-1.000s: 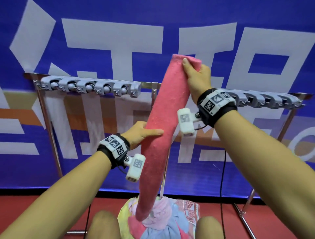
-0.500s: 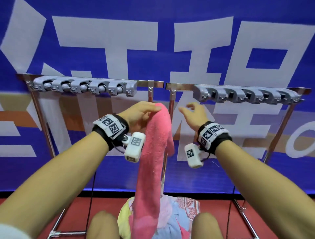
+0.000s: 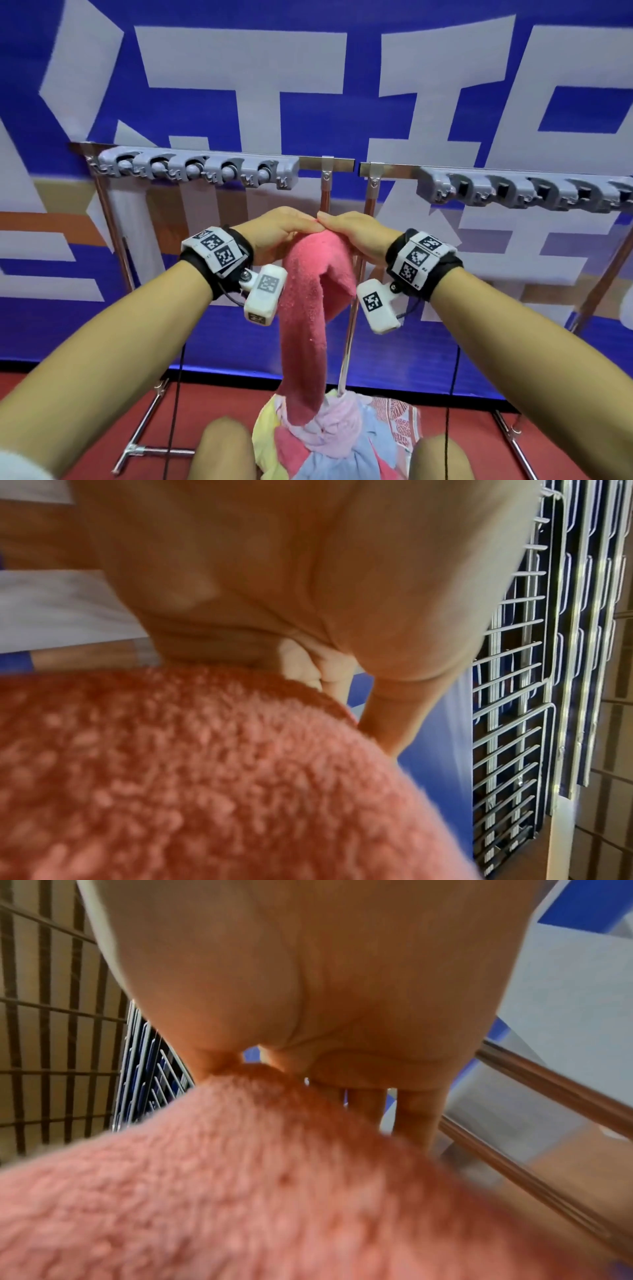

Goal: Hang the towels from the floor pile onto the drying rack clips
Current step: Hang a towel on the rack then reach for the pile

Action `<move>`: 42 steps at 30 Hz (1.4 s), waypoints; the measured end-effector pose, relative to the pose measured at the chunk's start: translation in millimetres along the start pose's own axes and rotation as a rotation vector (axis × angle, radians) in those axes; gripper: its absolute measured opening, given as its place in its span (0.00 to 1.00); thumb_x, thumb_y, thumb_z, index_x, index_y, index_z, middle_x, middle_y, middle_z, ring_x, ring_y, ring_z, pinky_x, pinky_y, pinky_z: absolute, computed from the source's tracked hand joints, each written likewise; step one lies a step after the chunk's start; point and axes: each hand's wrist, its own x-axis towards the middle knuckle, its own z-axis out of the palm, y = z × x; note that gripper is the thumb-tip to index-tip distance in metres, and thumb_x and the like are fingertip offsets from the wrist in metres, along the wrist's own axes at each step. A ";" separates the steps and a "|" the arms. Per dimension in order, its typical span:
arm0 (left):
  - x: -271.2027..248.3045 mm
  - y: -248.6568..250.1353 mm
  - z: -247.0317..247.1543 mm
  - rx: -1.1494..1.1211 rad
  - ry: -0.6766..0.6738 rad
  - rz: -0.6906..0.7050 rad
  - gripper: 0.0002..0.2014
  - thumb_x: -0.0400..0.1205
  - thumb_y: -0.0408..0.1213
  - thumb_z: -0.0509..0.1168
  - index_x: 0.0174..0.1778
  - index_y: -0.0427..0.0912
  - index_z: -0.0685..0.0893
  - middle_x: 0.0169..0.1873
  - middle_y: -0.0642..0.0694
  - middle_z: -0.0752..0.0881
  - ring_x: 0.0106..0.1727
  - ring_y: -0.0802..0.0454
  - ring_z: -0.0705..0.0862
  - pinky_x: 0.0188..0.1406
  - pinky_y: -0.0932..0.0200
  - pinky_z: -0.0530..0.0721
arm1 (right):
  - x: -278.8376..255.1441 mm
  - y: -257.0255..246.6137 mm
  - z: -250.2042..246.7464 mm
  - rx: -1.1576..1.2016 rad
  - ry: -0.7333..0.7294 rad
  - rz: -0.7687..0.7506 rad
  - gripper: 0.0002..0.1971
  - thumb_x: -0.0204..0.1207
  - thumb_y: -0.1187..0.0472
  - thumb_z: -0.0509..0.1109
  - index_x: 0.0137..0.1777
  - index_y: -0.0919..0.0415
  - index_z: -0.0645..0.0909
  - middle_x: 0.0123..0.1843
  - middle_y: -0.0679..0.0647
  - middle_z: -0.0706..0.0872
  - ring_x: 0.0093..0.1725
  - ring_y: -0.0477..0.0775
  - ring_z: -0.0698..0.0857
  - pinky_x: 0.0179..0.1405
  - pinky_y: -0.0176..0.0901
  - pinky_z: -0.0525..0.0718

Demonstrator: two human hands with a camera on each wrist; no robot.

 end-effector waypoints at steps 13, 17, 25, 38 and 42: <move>15.0 -0.5 -36.8 -0.295 0.123 -0.128 0.34 0.62 0.42 0.80 0.63 0.30 0.84 0.36 0.42 0.85 0.36 0.47 0.83 0.48 0.54 0.83 | 17.2 8.0 -53.2 0.354 0.287 -0.130 0.08 0.69 0.55 0.72 0.40 0.59 0.82 0.37 0.52 0.85 0.39 0.51 0.83 0.44 0.44 0.80; 25.7 5.6 -28.1 -0.305 0.135 -0.040 0.19 0.71 0.39 0.70 0.57 0.34 0.89 0.39 0.44 0.89 0.40 0.49 0.85 0.46 0.57 0.85 | 24.8 8.1 -27.4 0.276 -0.053 0.029 0.16 0.78 0.49 0.69 0.57 0.59 0.85 0.50 0.58 0.88 0.47 0.56 0.87 0.52 0.49 0.85; 27.5 -5.6 -50.8 -0.299 0.145 -0.091 0.13 0.77 0.36 0.65 0.49 0.40 0.94 0.39 0.40 0.81 0.39 0.47 0.81 0.44 0.55 0.82 | 52.6 -6.7 -4.9 0.424 -0.208 -0.038 0.22 0.78 0.61 0.68 0.69 0.70 0.79 0.59 0.66 0.85 0.50 0.56 0.87 0.48 0.44 0.86; 50.4 -38.6 -81.1 0.088 0.694 0.208 0.07 0.84 0.35 0.67 0.57 0.39 0.84 0.50 0.46 0.87 0.51 0.55 0.84 0.51 0.61 0.81 | 101.9 -23.2 17.8 0.396 0.037 -0.038 0.23 0.80 0.66 0.70 0.75 0.57 0.74 0.62 0.61 0.85 0.50 0.54 0.88 0.42 0.43 0.89; 32.3 -46.6 -77.4 0.066 0.724 0.471 0.15 0.80 0.43 0.68 0.59 0.37 0.81 0.49 0.50 0.86 0.47 0.67 0.84 0.49 0.71 0.79 | 114.8 -24.4 13.3 0.515 0.071 -0.019 0.21 0.82 0.66 0.67 0.75 0.58 0.74 0.59 0.58 0.86 0.50 0.54 0.87 0.46 0.45 0.89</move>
